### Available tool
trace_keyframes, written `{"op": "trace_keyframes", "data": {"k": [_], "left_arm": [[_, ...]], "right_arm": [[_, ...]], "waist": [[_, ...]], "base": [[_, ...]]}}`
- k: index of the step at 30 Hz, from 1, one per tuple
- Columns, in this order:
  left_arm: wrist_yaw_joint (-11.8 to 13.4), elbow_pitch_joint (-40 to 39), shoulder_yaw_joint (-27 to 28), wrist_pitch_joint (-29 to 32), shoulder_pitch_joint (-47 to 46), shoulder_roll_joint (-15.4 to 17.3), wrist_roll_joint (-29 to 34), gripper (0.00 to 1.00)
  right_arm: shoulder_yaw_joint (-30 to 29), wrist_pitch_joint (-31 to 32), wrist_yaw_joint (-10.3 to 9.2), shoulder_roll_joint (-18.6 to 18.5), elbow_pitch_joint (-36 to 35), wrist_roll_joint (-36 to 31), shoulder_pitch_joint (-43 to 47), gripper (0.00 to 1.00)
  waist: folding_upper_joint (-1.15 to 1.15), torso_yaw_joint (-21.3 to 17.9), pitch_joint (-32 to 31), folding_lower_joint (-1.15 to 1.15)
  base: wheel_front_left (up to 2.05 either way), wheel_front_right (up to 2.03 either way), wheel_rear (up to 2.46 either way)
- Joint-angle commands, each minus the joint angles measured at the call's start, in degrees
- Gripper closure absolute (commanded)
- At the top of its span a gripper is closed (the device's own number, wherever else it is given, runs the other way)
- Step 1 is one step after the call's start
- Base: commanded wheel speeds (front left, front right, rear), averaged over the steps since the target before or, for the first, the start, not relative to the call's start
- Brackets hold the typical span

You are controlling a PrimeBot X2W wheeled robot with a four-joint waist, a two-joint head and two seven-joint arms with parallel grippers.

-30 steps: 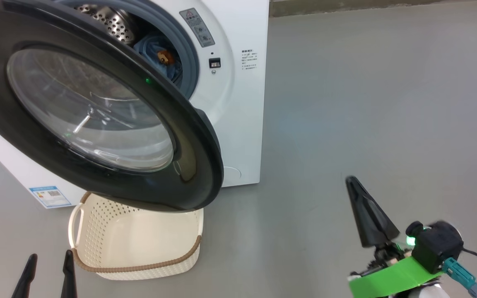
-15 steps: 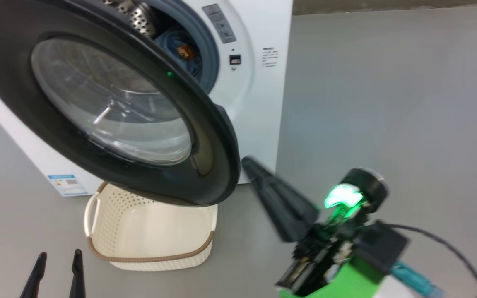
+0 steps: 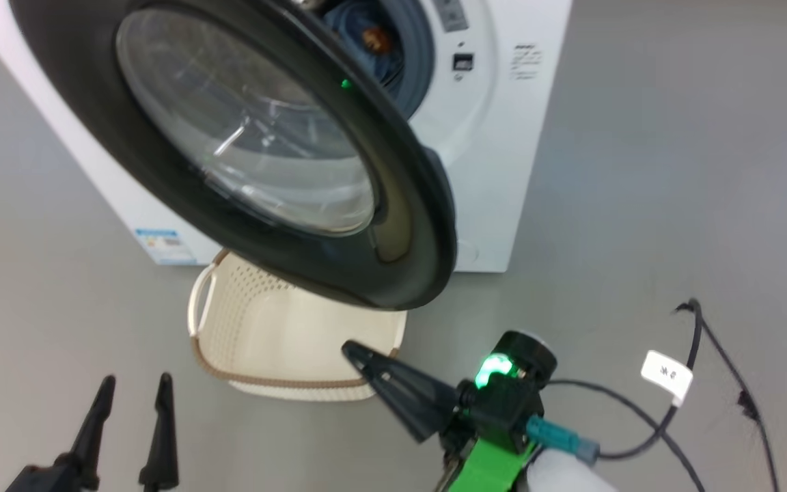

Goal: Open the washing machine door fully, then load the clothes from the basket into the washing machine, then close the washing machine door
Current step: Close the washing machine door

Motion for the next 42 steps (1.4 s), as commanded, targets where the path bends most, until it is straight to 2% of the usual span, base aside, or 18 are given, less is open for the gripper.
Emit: {"op": "trace_keyframes", "data": {"k": [1,8,16,24,42], "left_arm": [[-0.14,-1.15,1.25,-0.37,-2.98,0.15,-0.61,0.00],[-0.14,-0.59,-0.50,-0.37,-6.42,-0.12,-2.07,0.00],[-0.14,-0.74,-2.70,-0.37,-10.74,-0.41,-2.77,0.00],[-0.14,-1.21,-3.54,-0.37,-13.64,-0.44,-3.14,0.00],[-0.14,-1.36,-5.23,-0.37,-16.53,-0.44,-4.68,0.00]], "right_arm": [[0.26,-0.11,0.08,0.92,-0.15,0.02,-2.33,1.00],[-4.80,-0.57,0.08,1.56,6.79,-2.13,-5.49,1.00],[-9.87,-0.81,0.08,2.30,10.65,-4.73,-8.30,1.00],[-16.04,-0.84,0.08,2.78,10.81,-6.81,-10.88,1.00],[-23.61,-0.85,0.08,2.92,10.26,-7.81,-15.80,1.00]], "waist": [[0.00,3.32,3.40,0.00],[0.00,6.60,8.26,0.00],[0.00,8.12,12.38,0.00],[0.00,8.38,15.56,0.00],[0.00,9.56,20.73,0.00]], "base": [[0.00,0.00,0.00],[0.00,0.00,0.00],[0.00,0.00,0.00],[0.00,0.00,0.00],[0.00,0.00,0.00]]}}
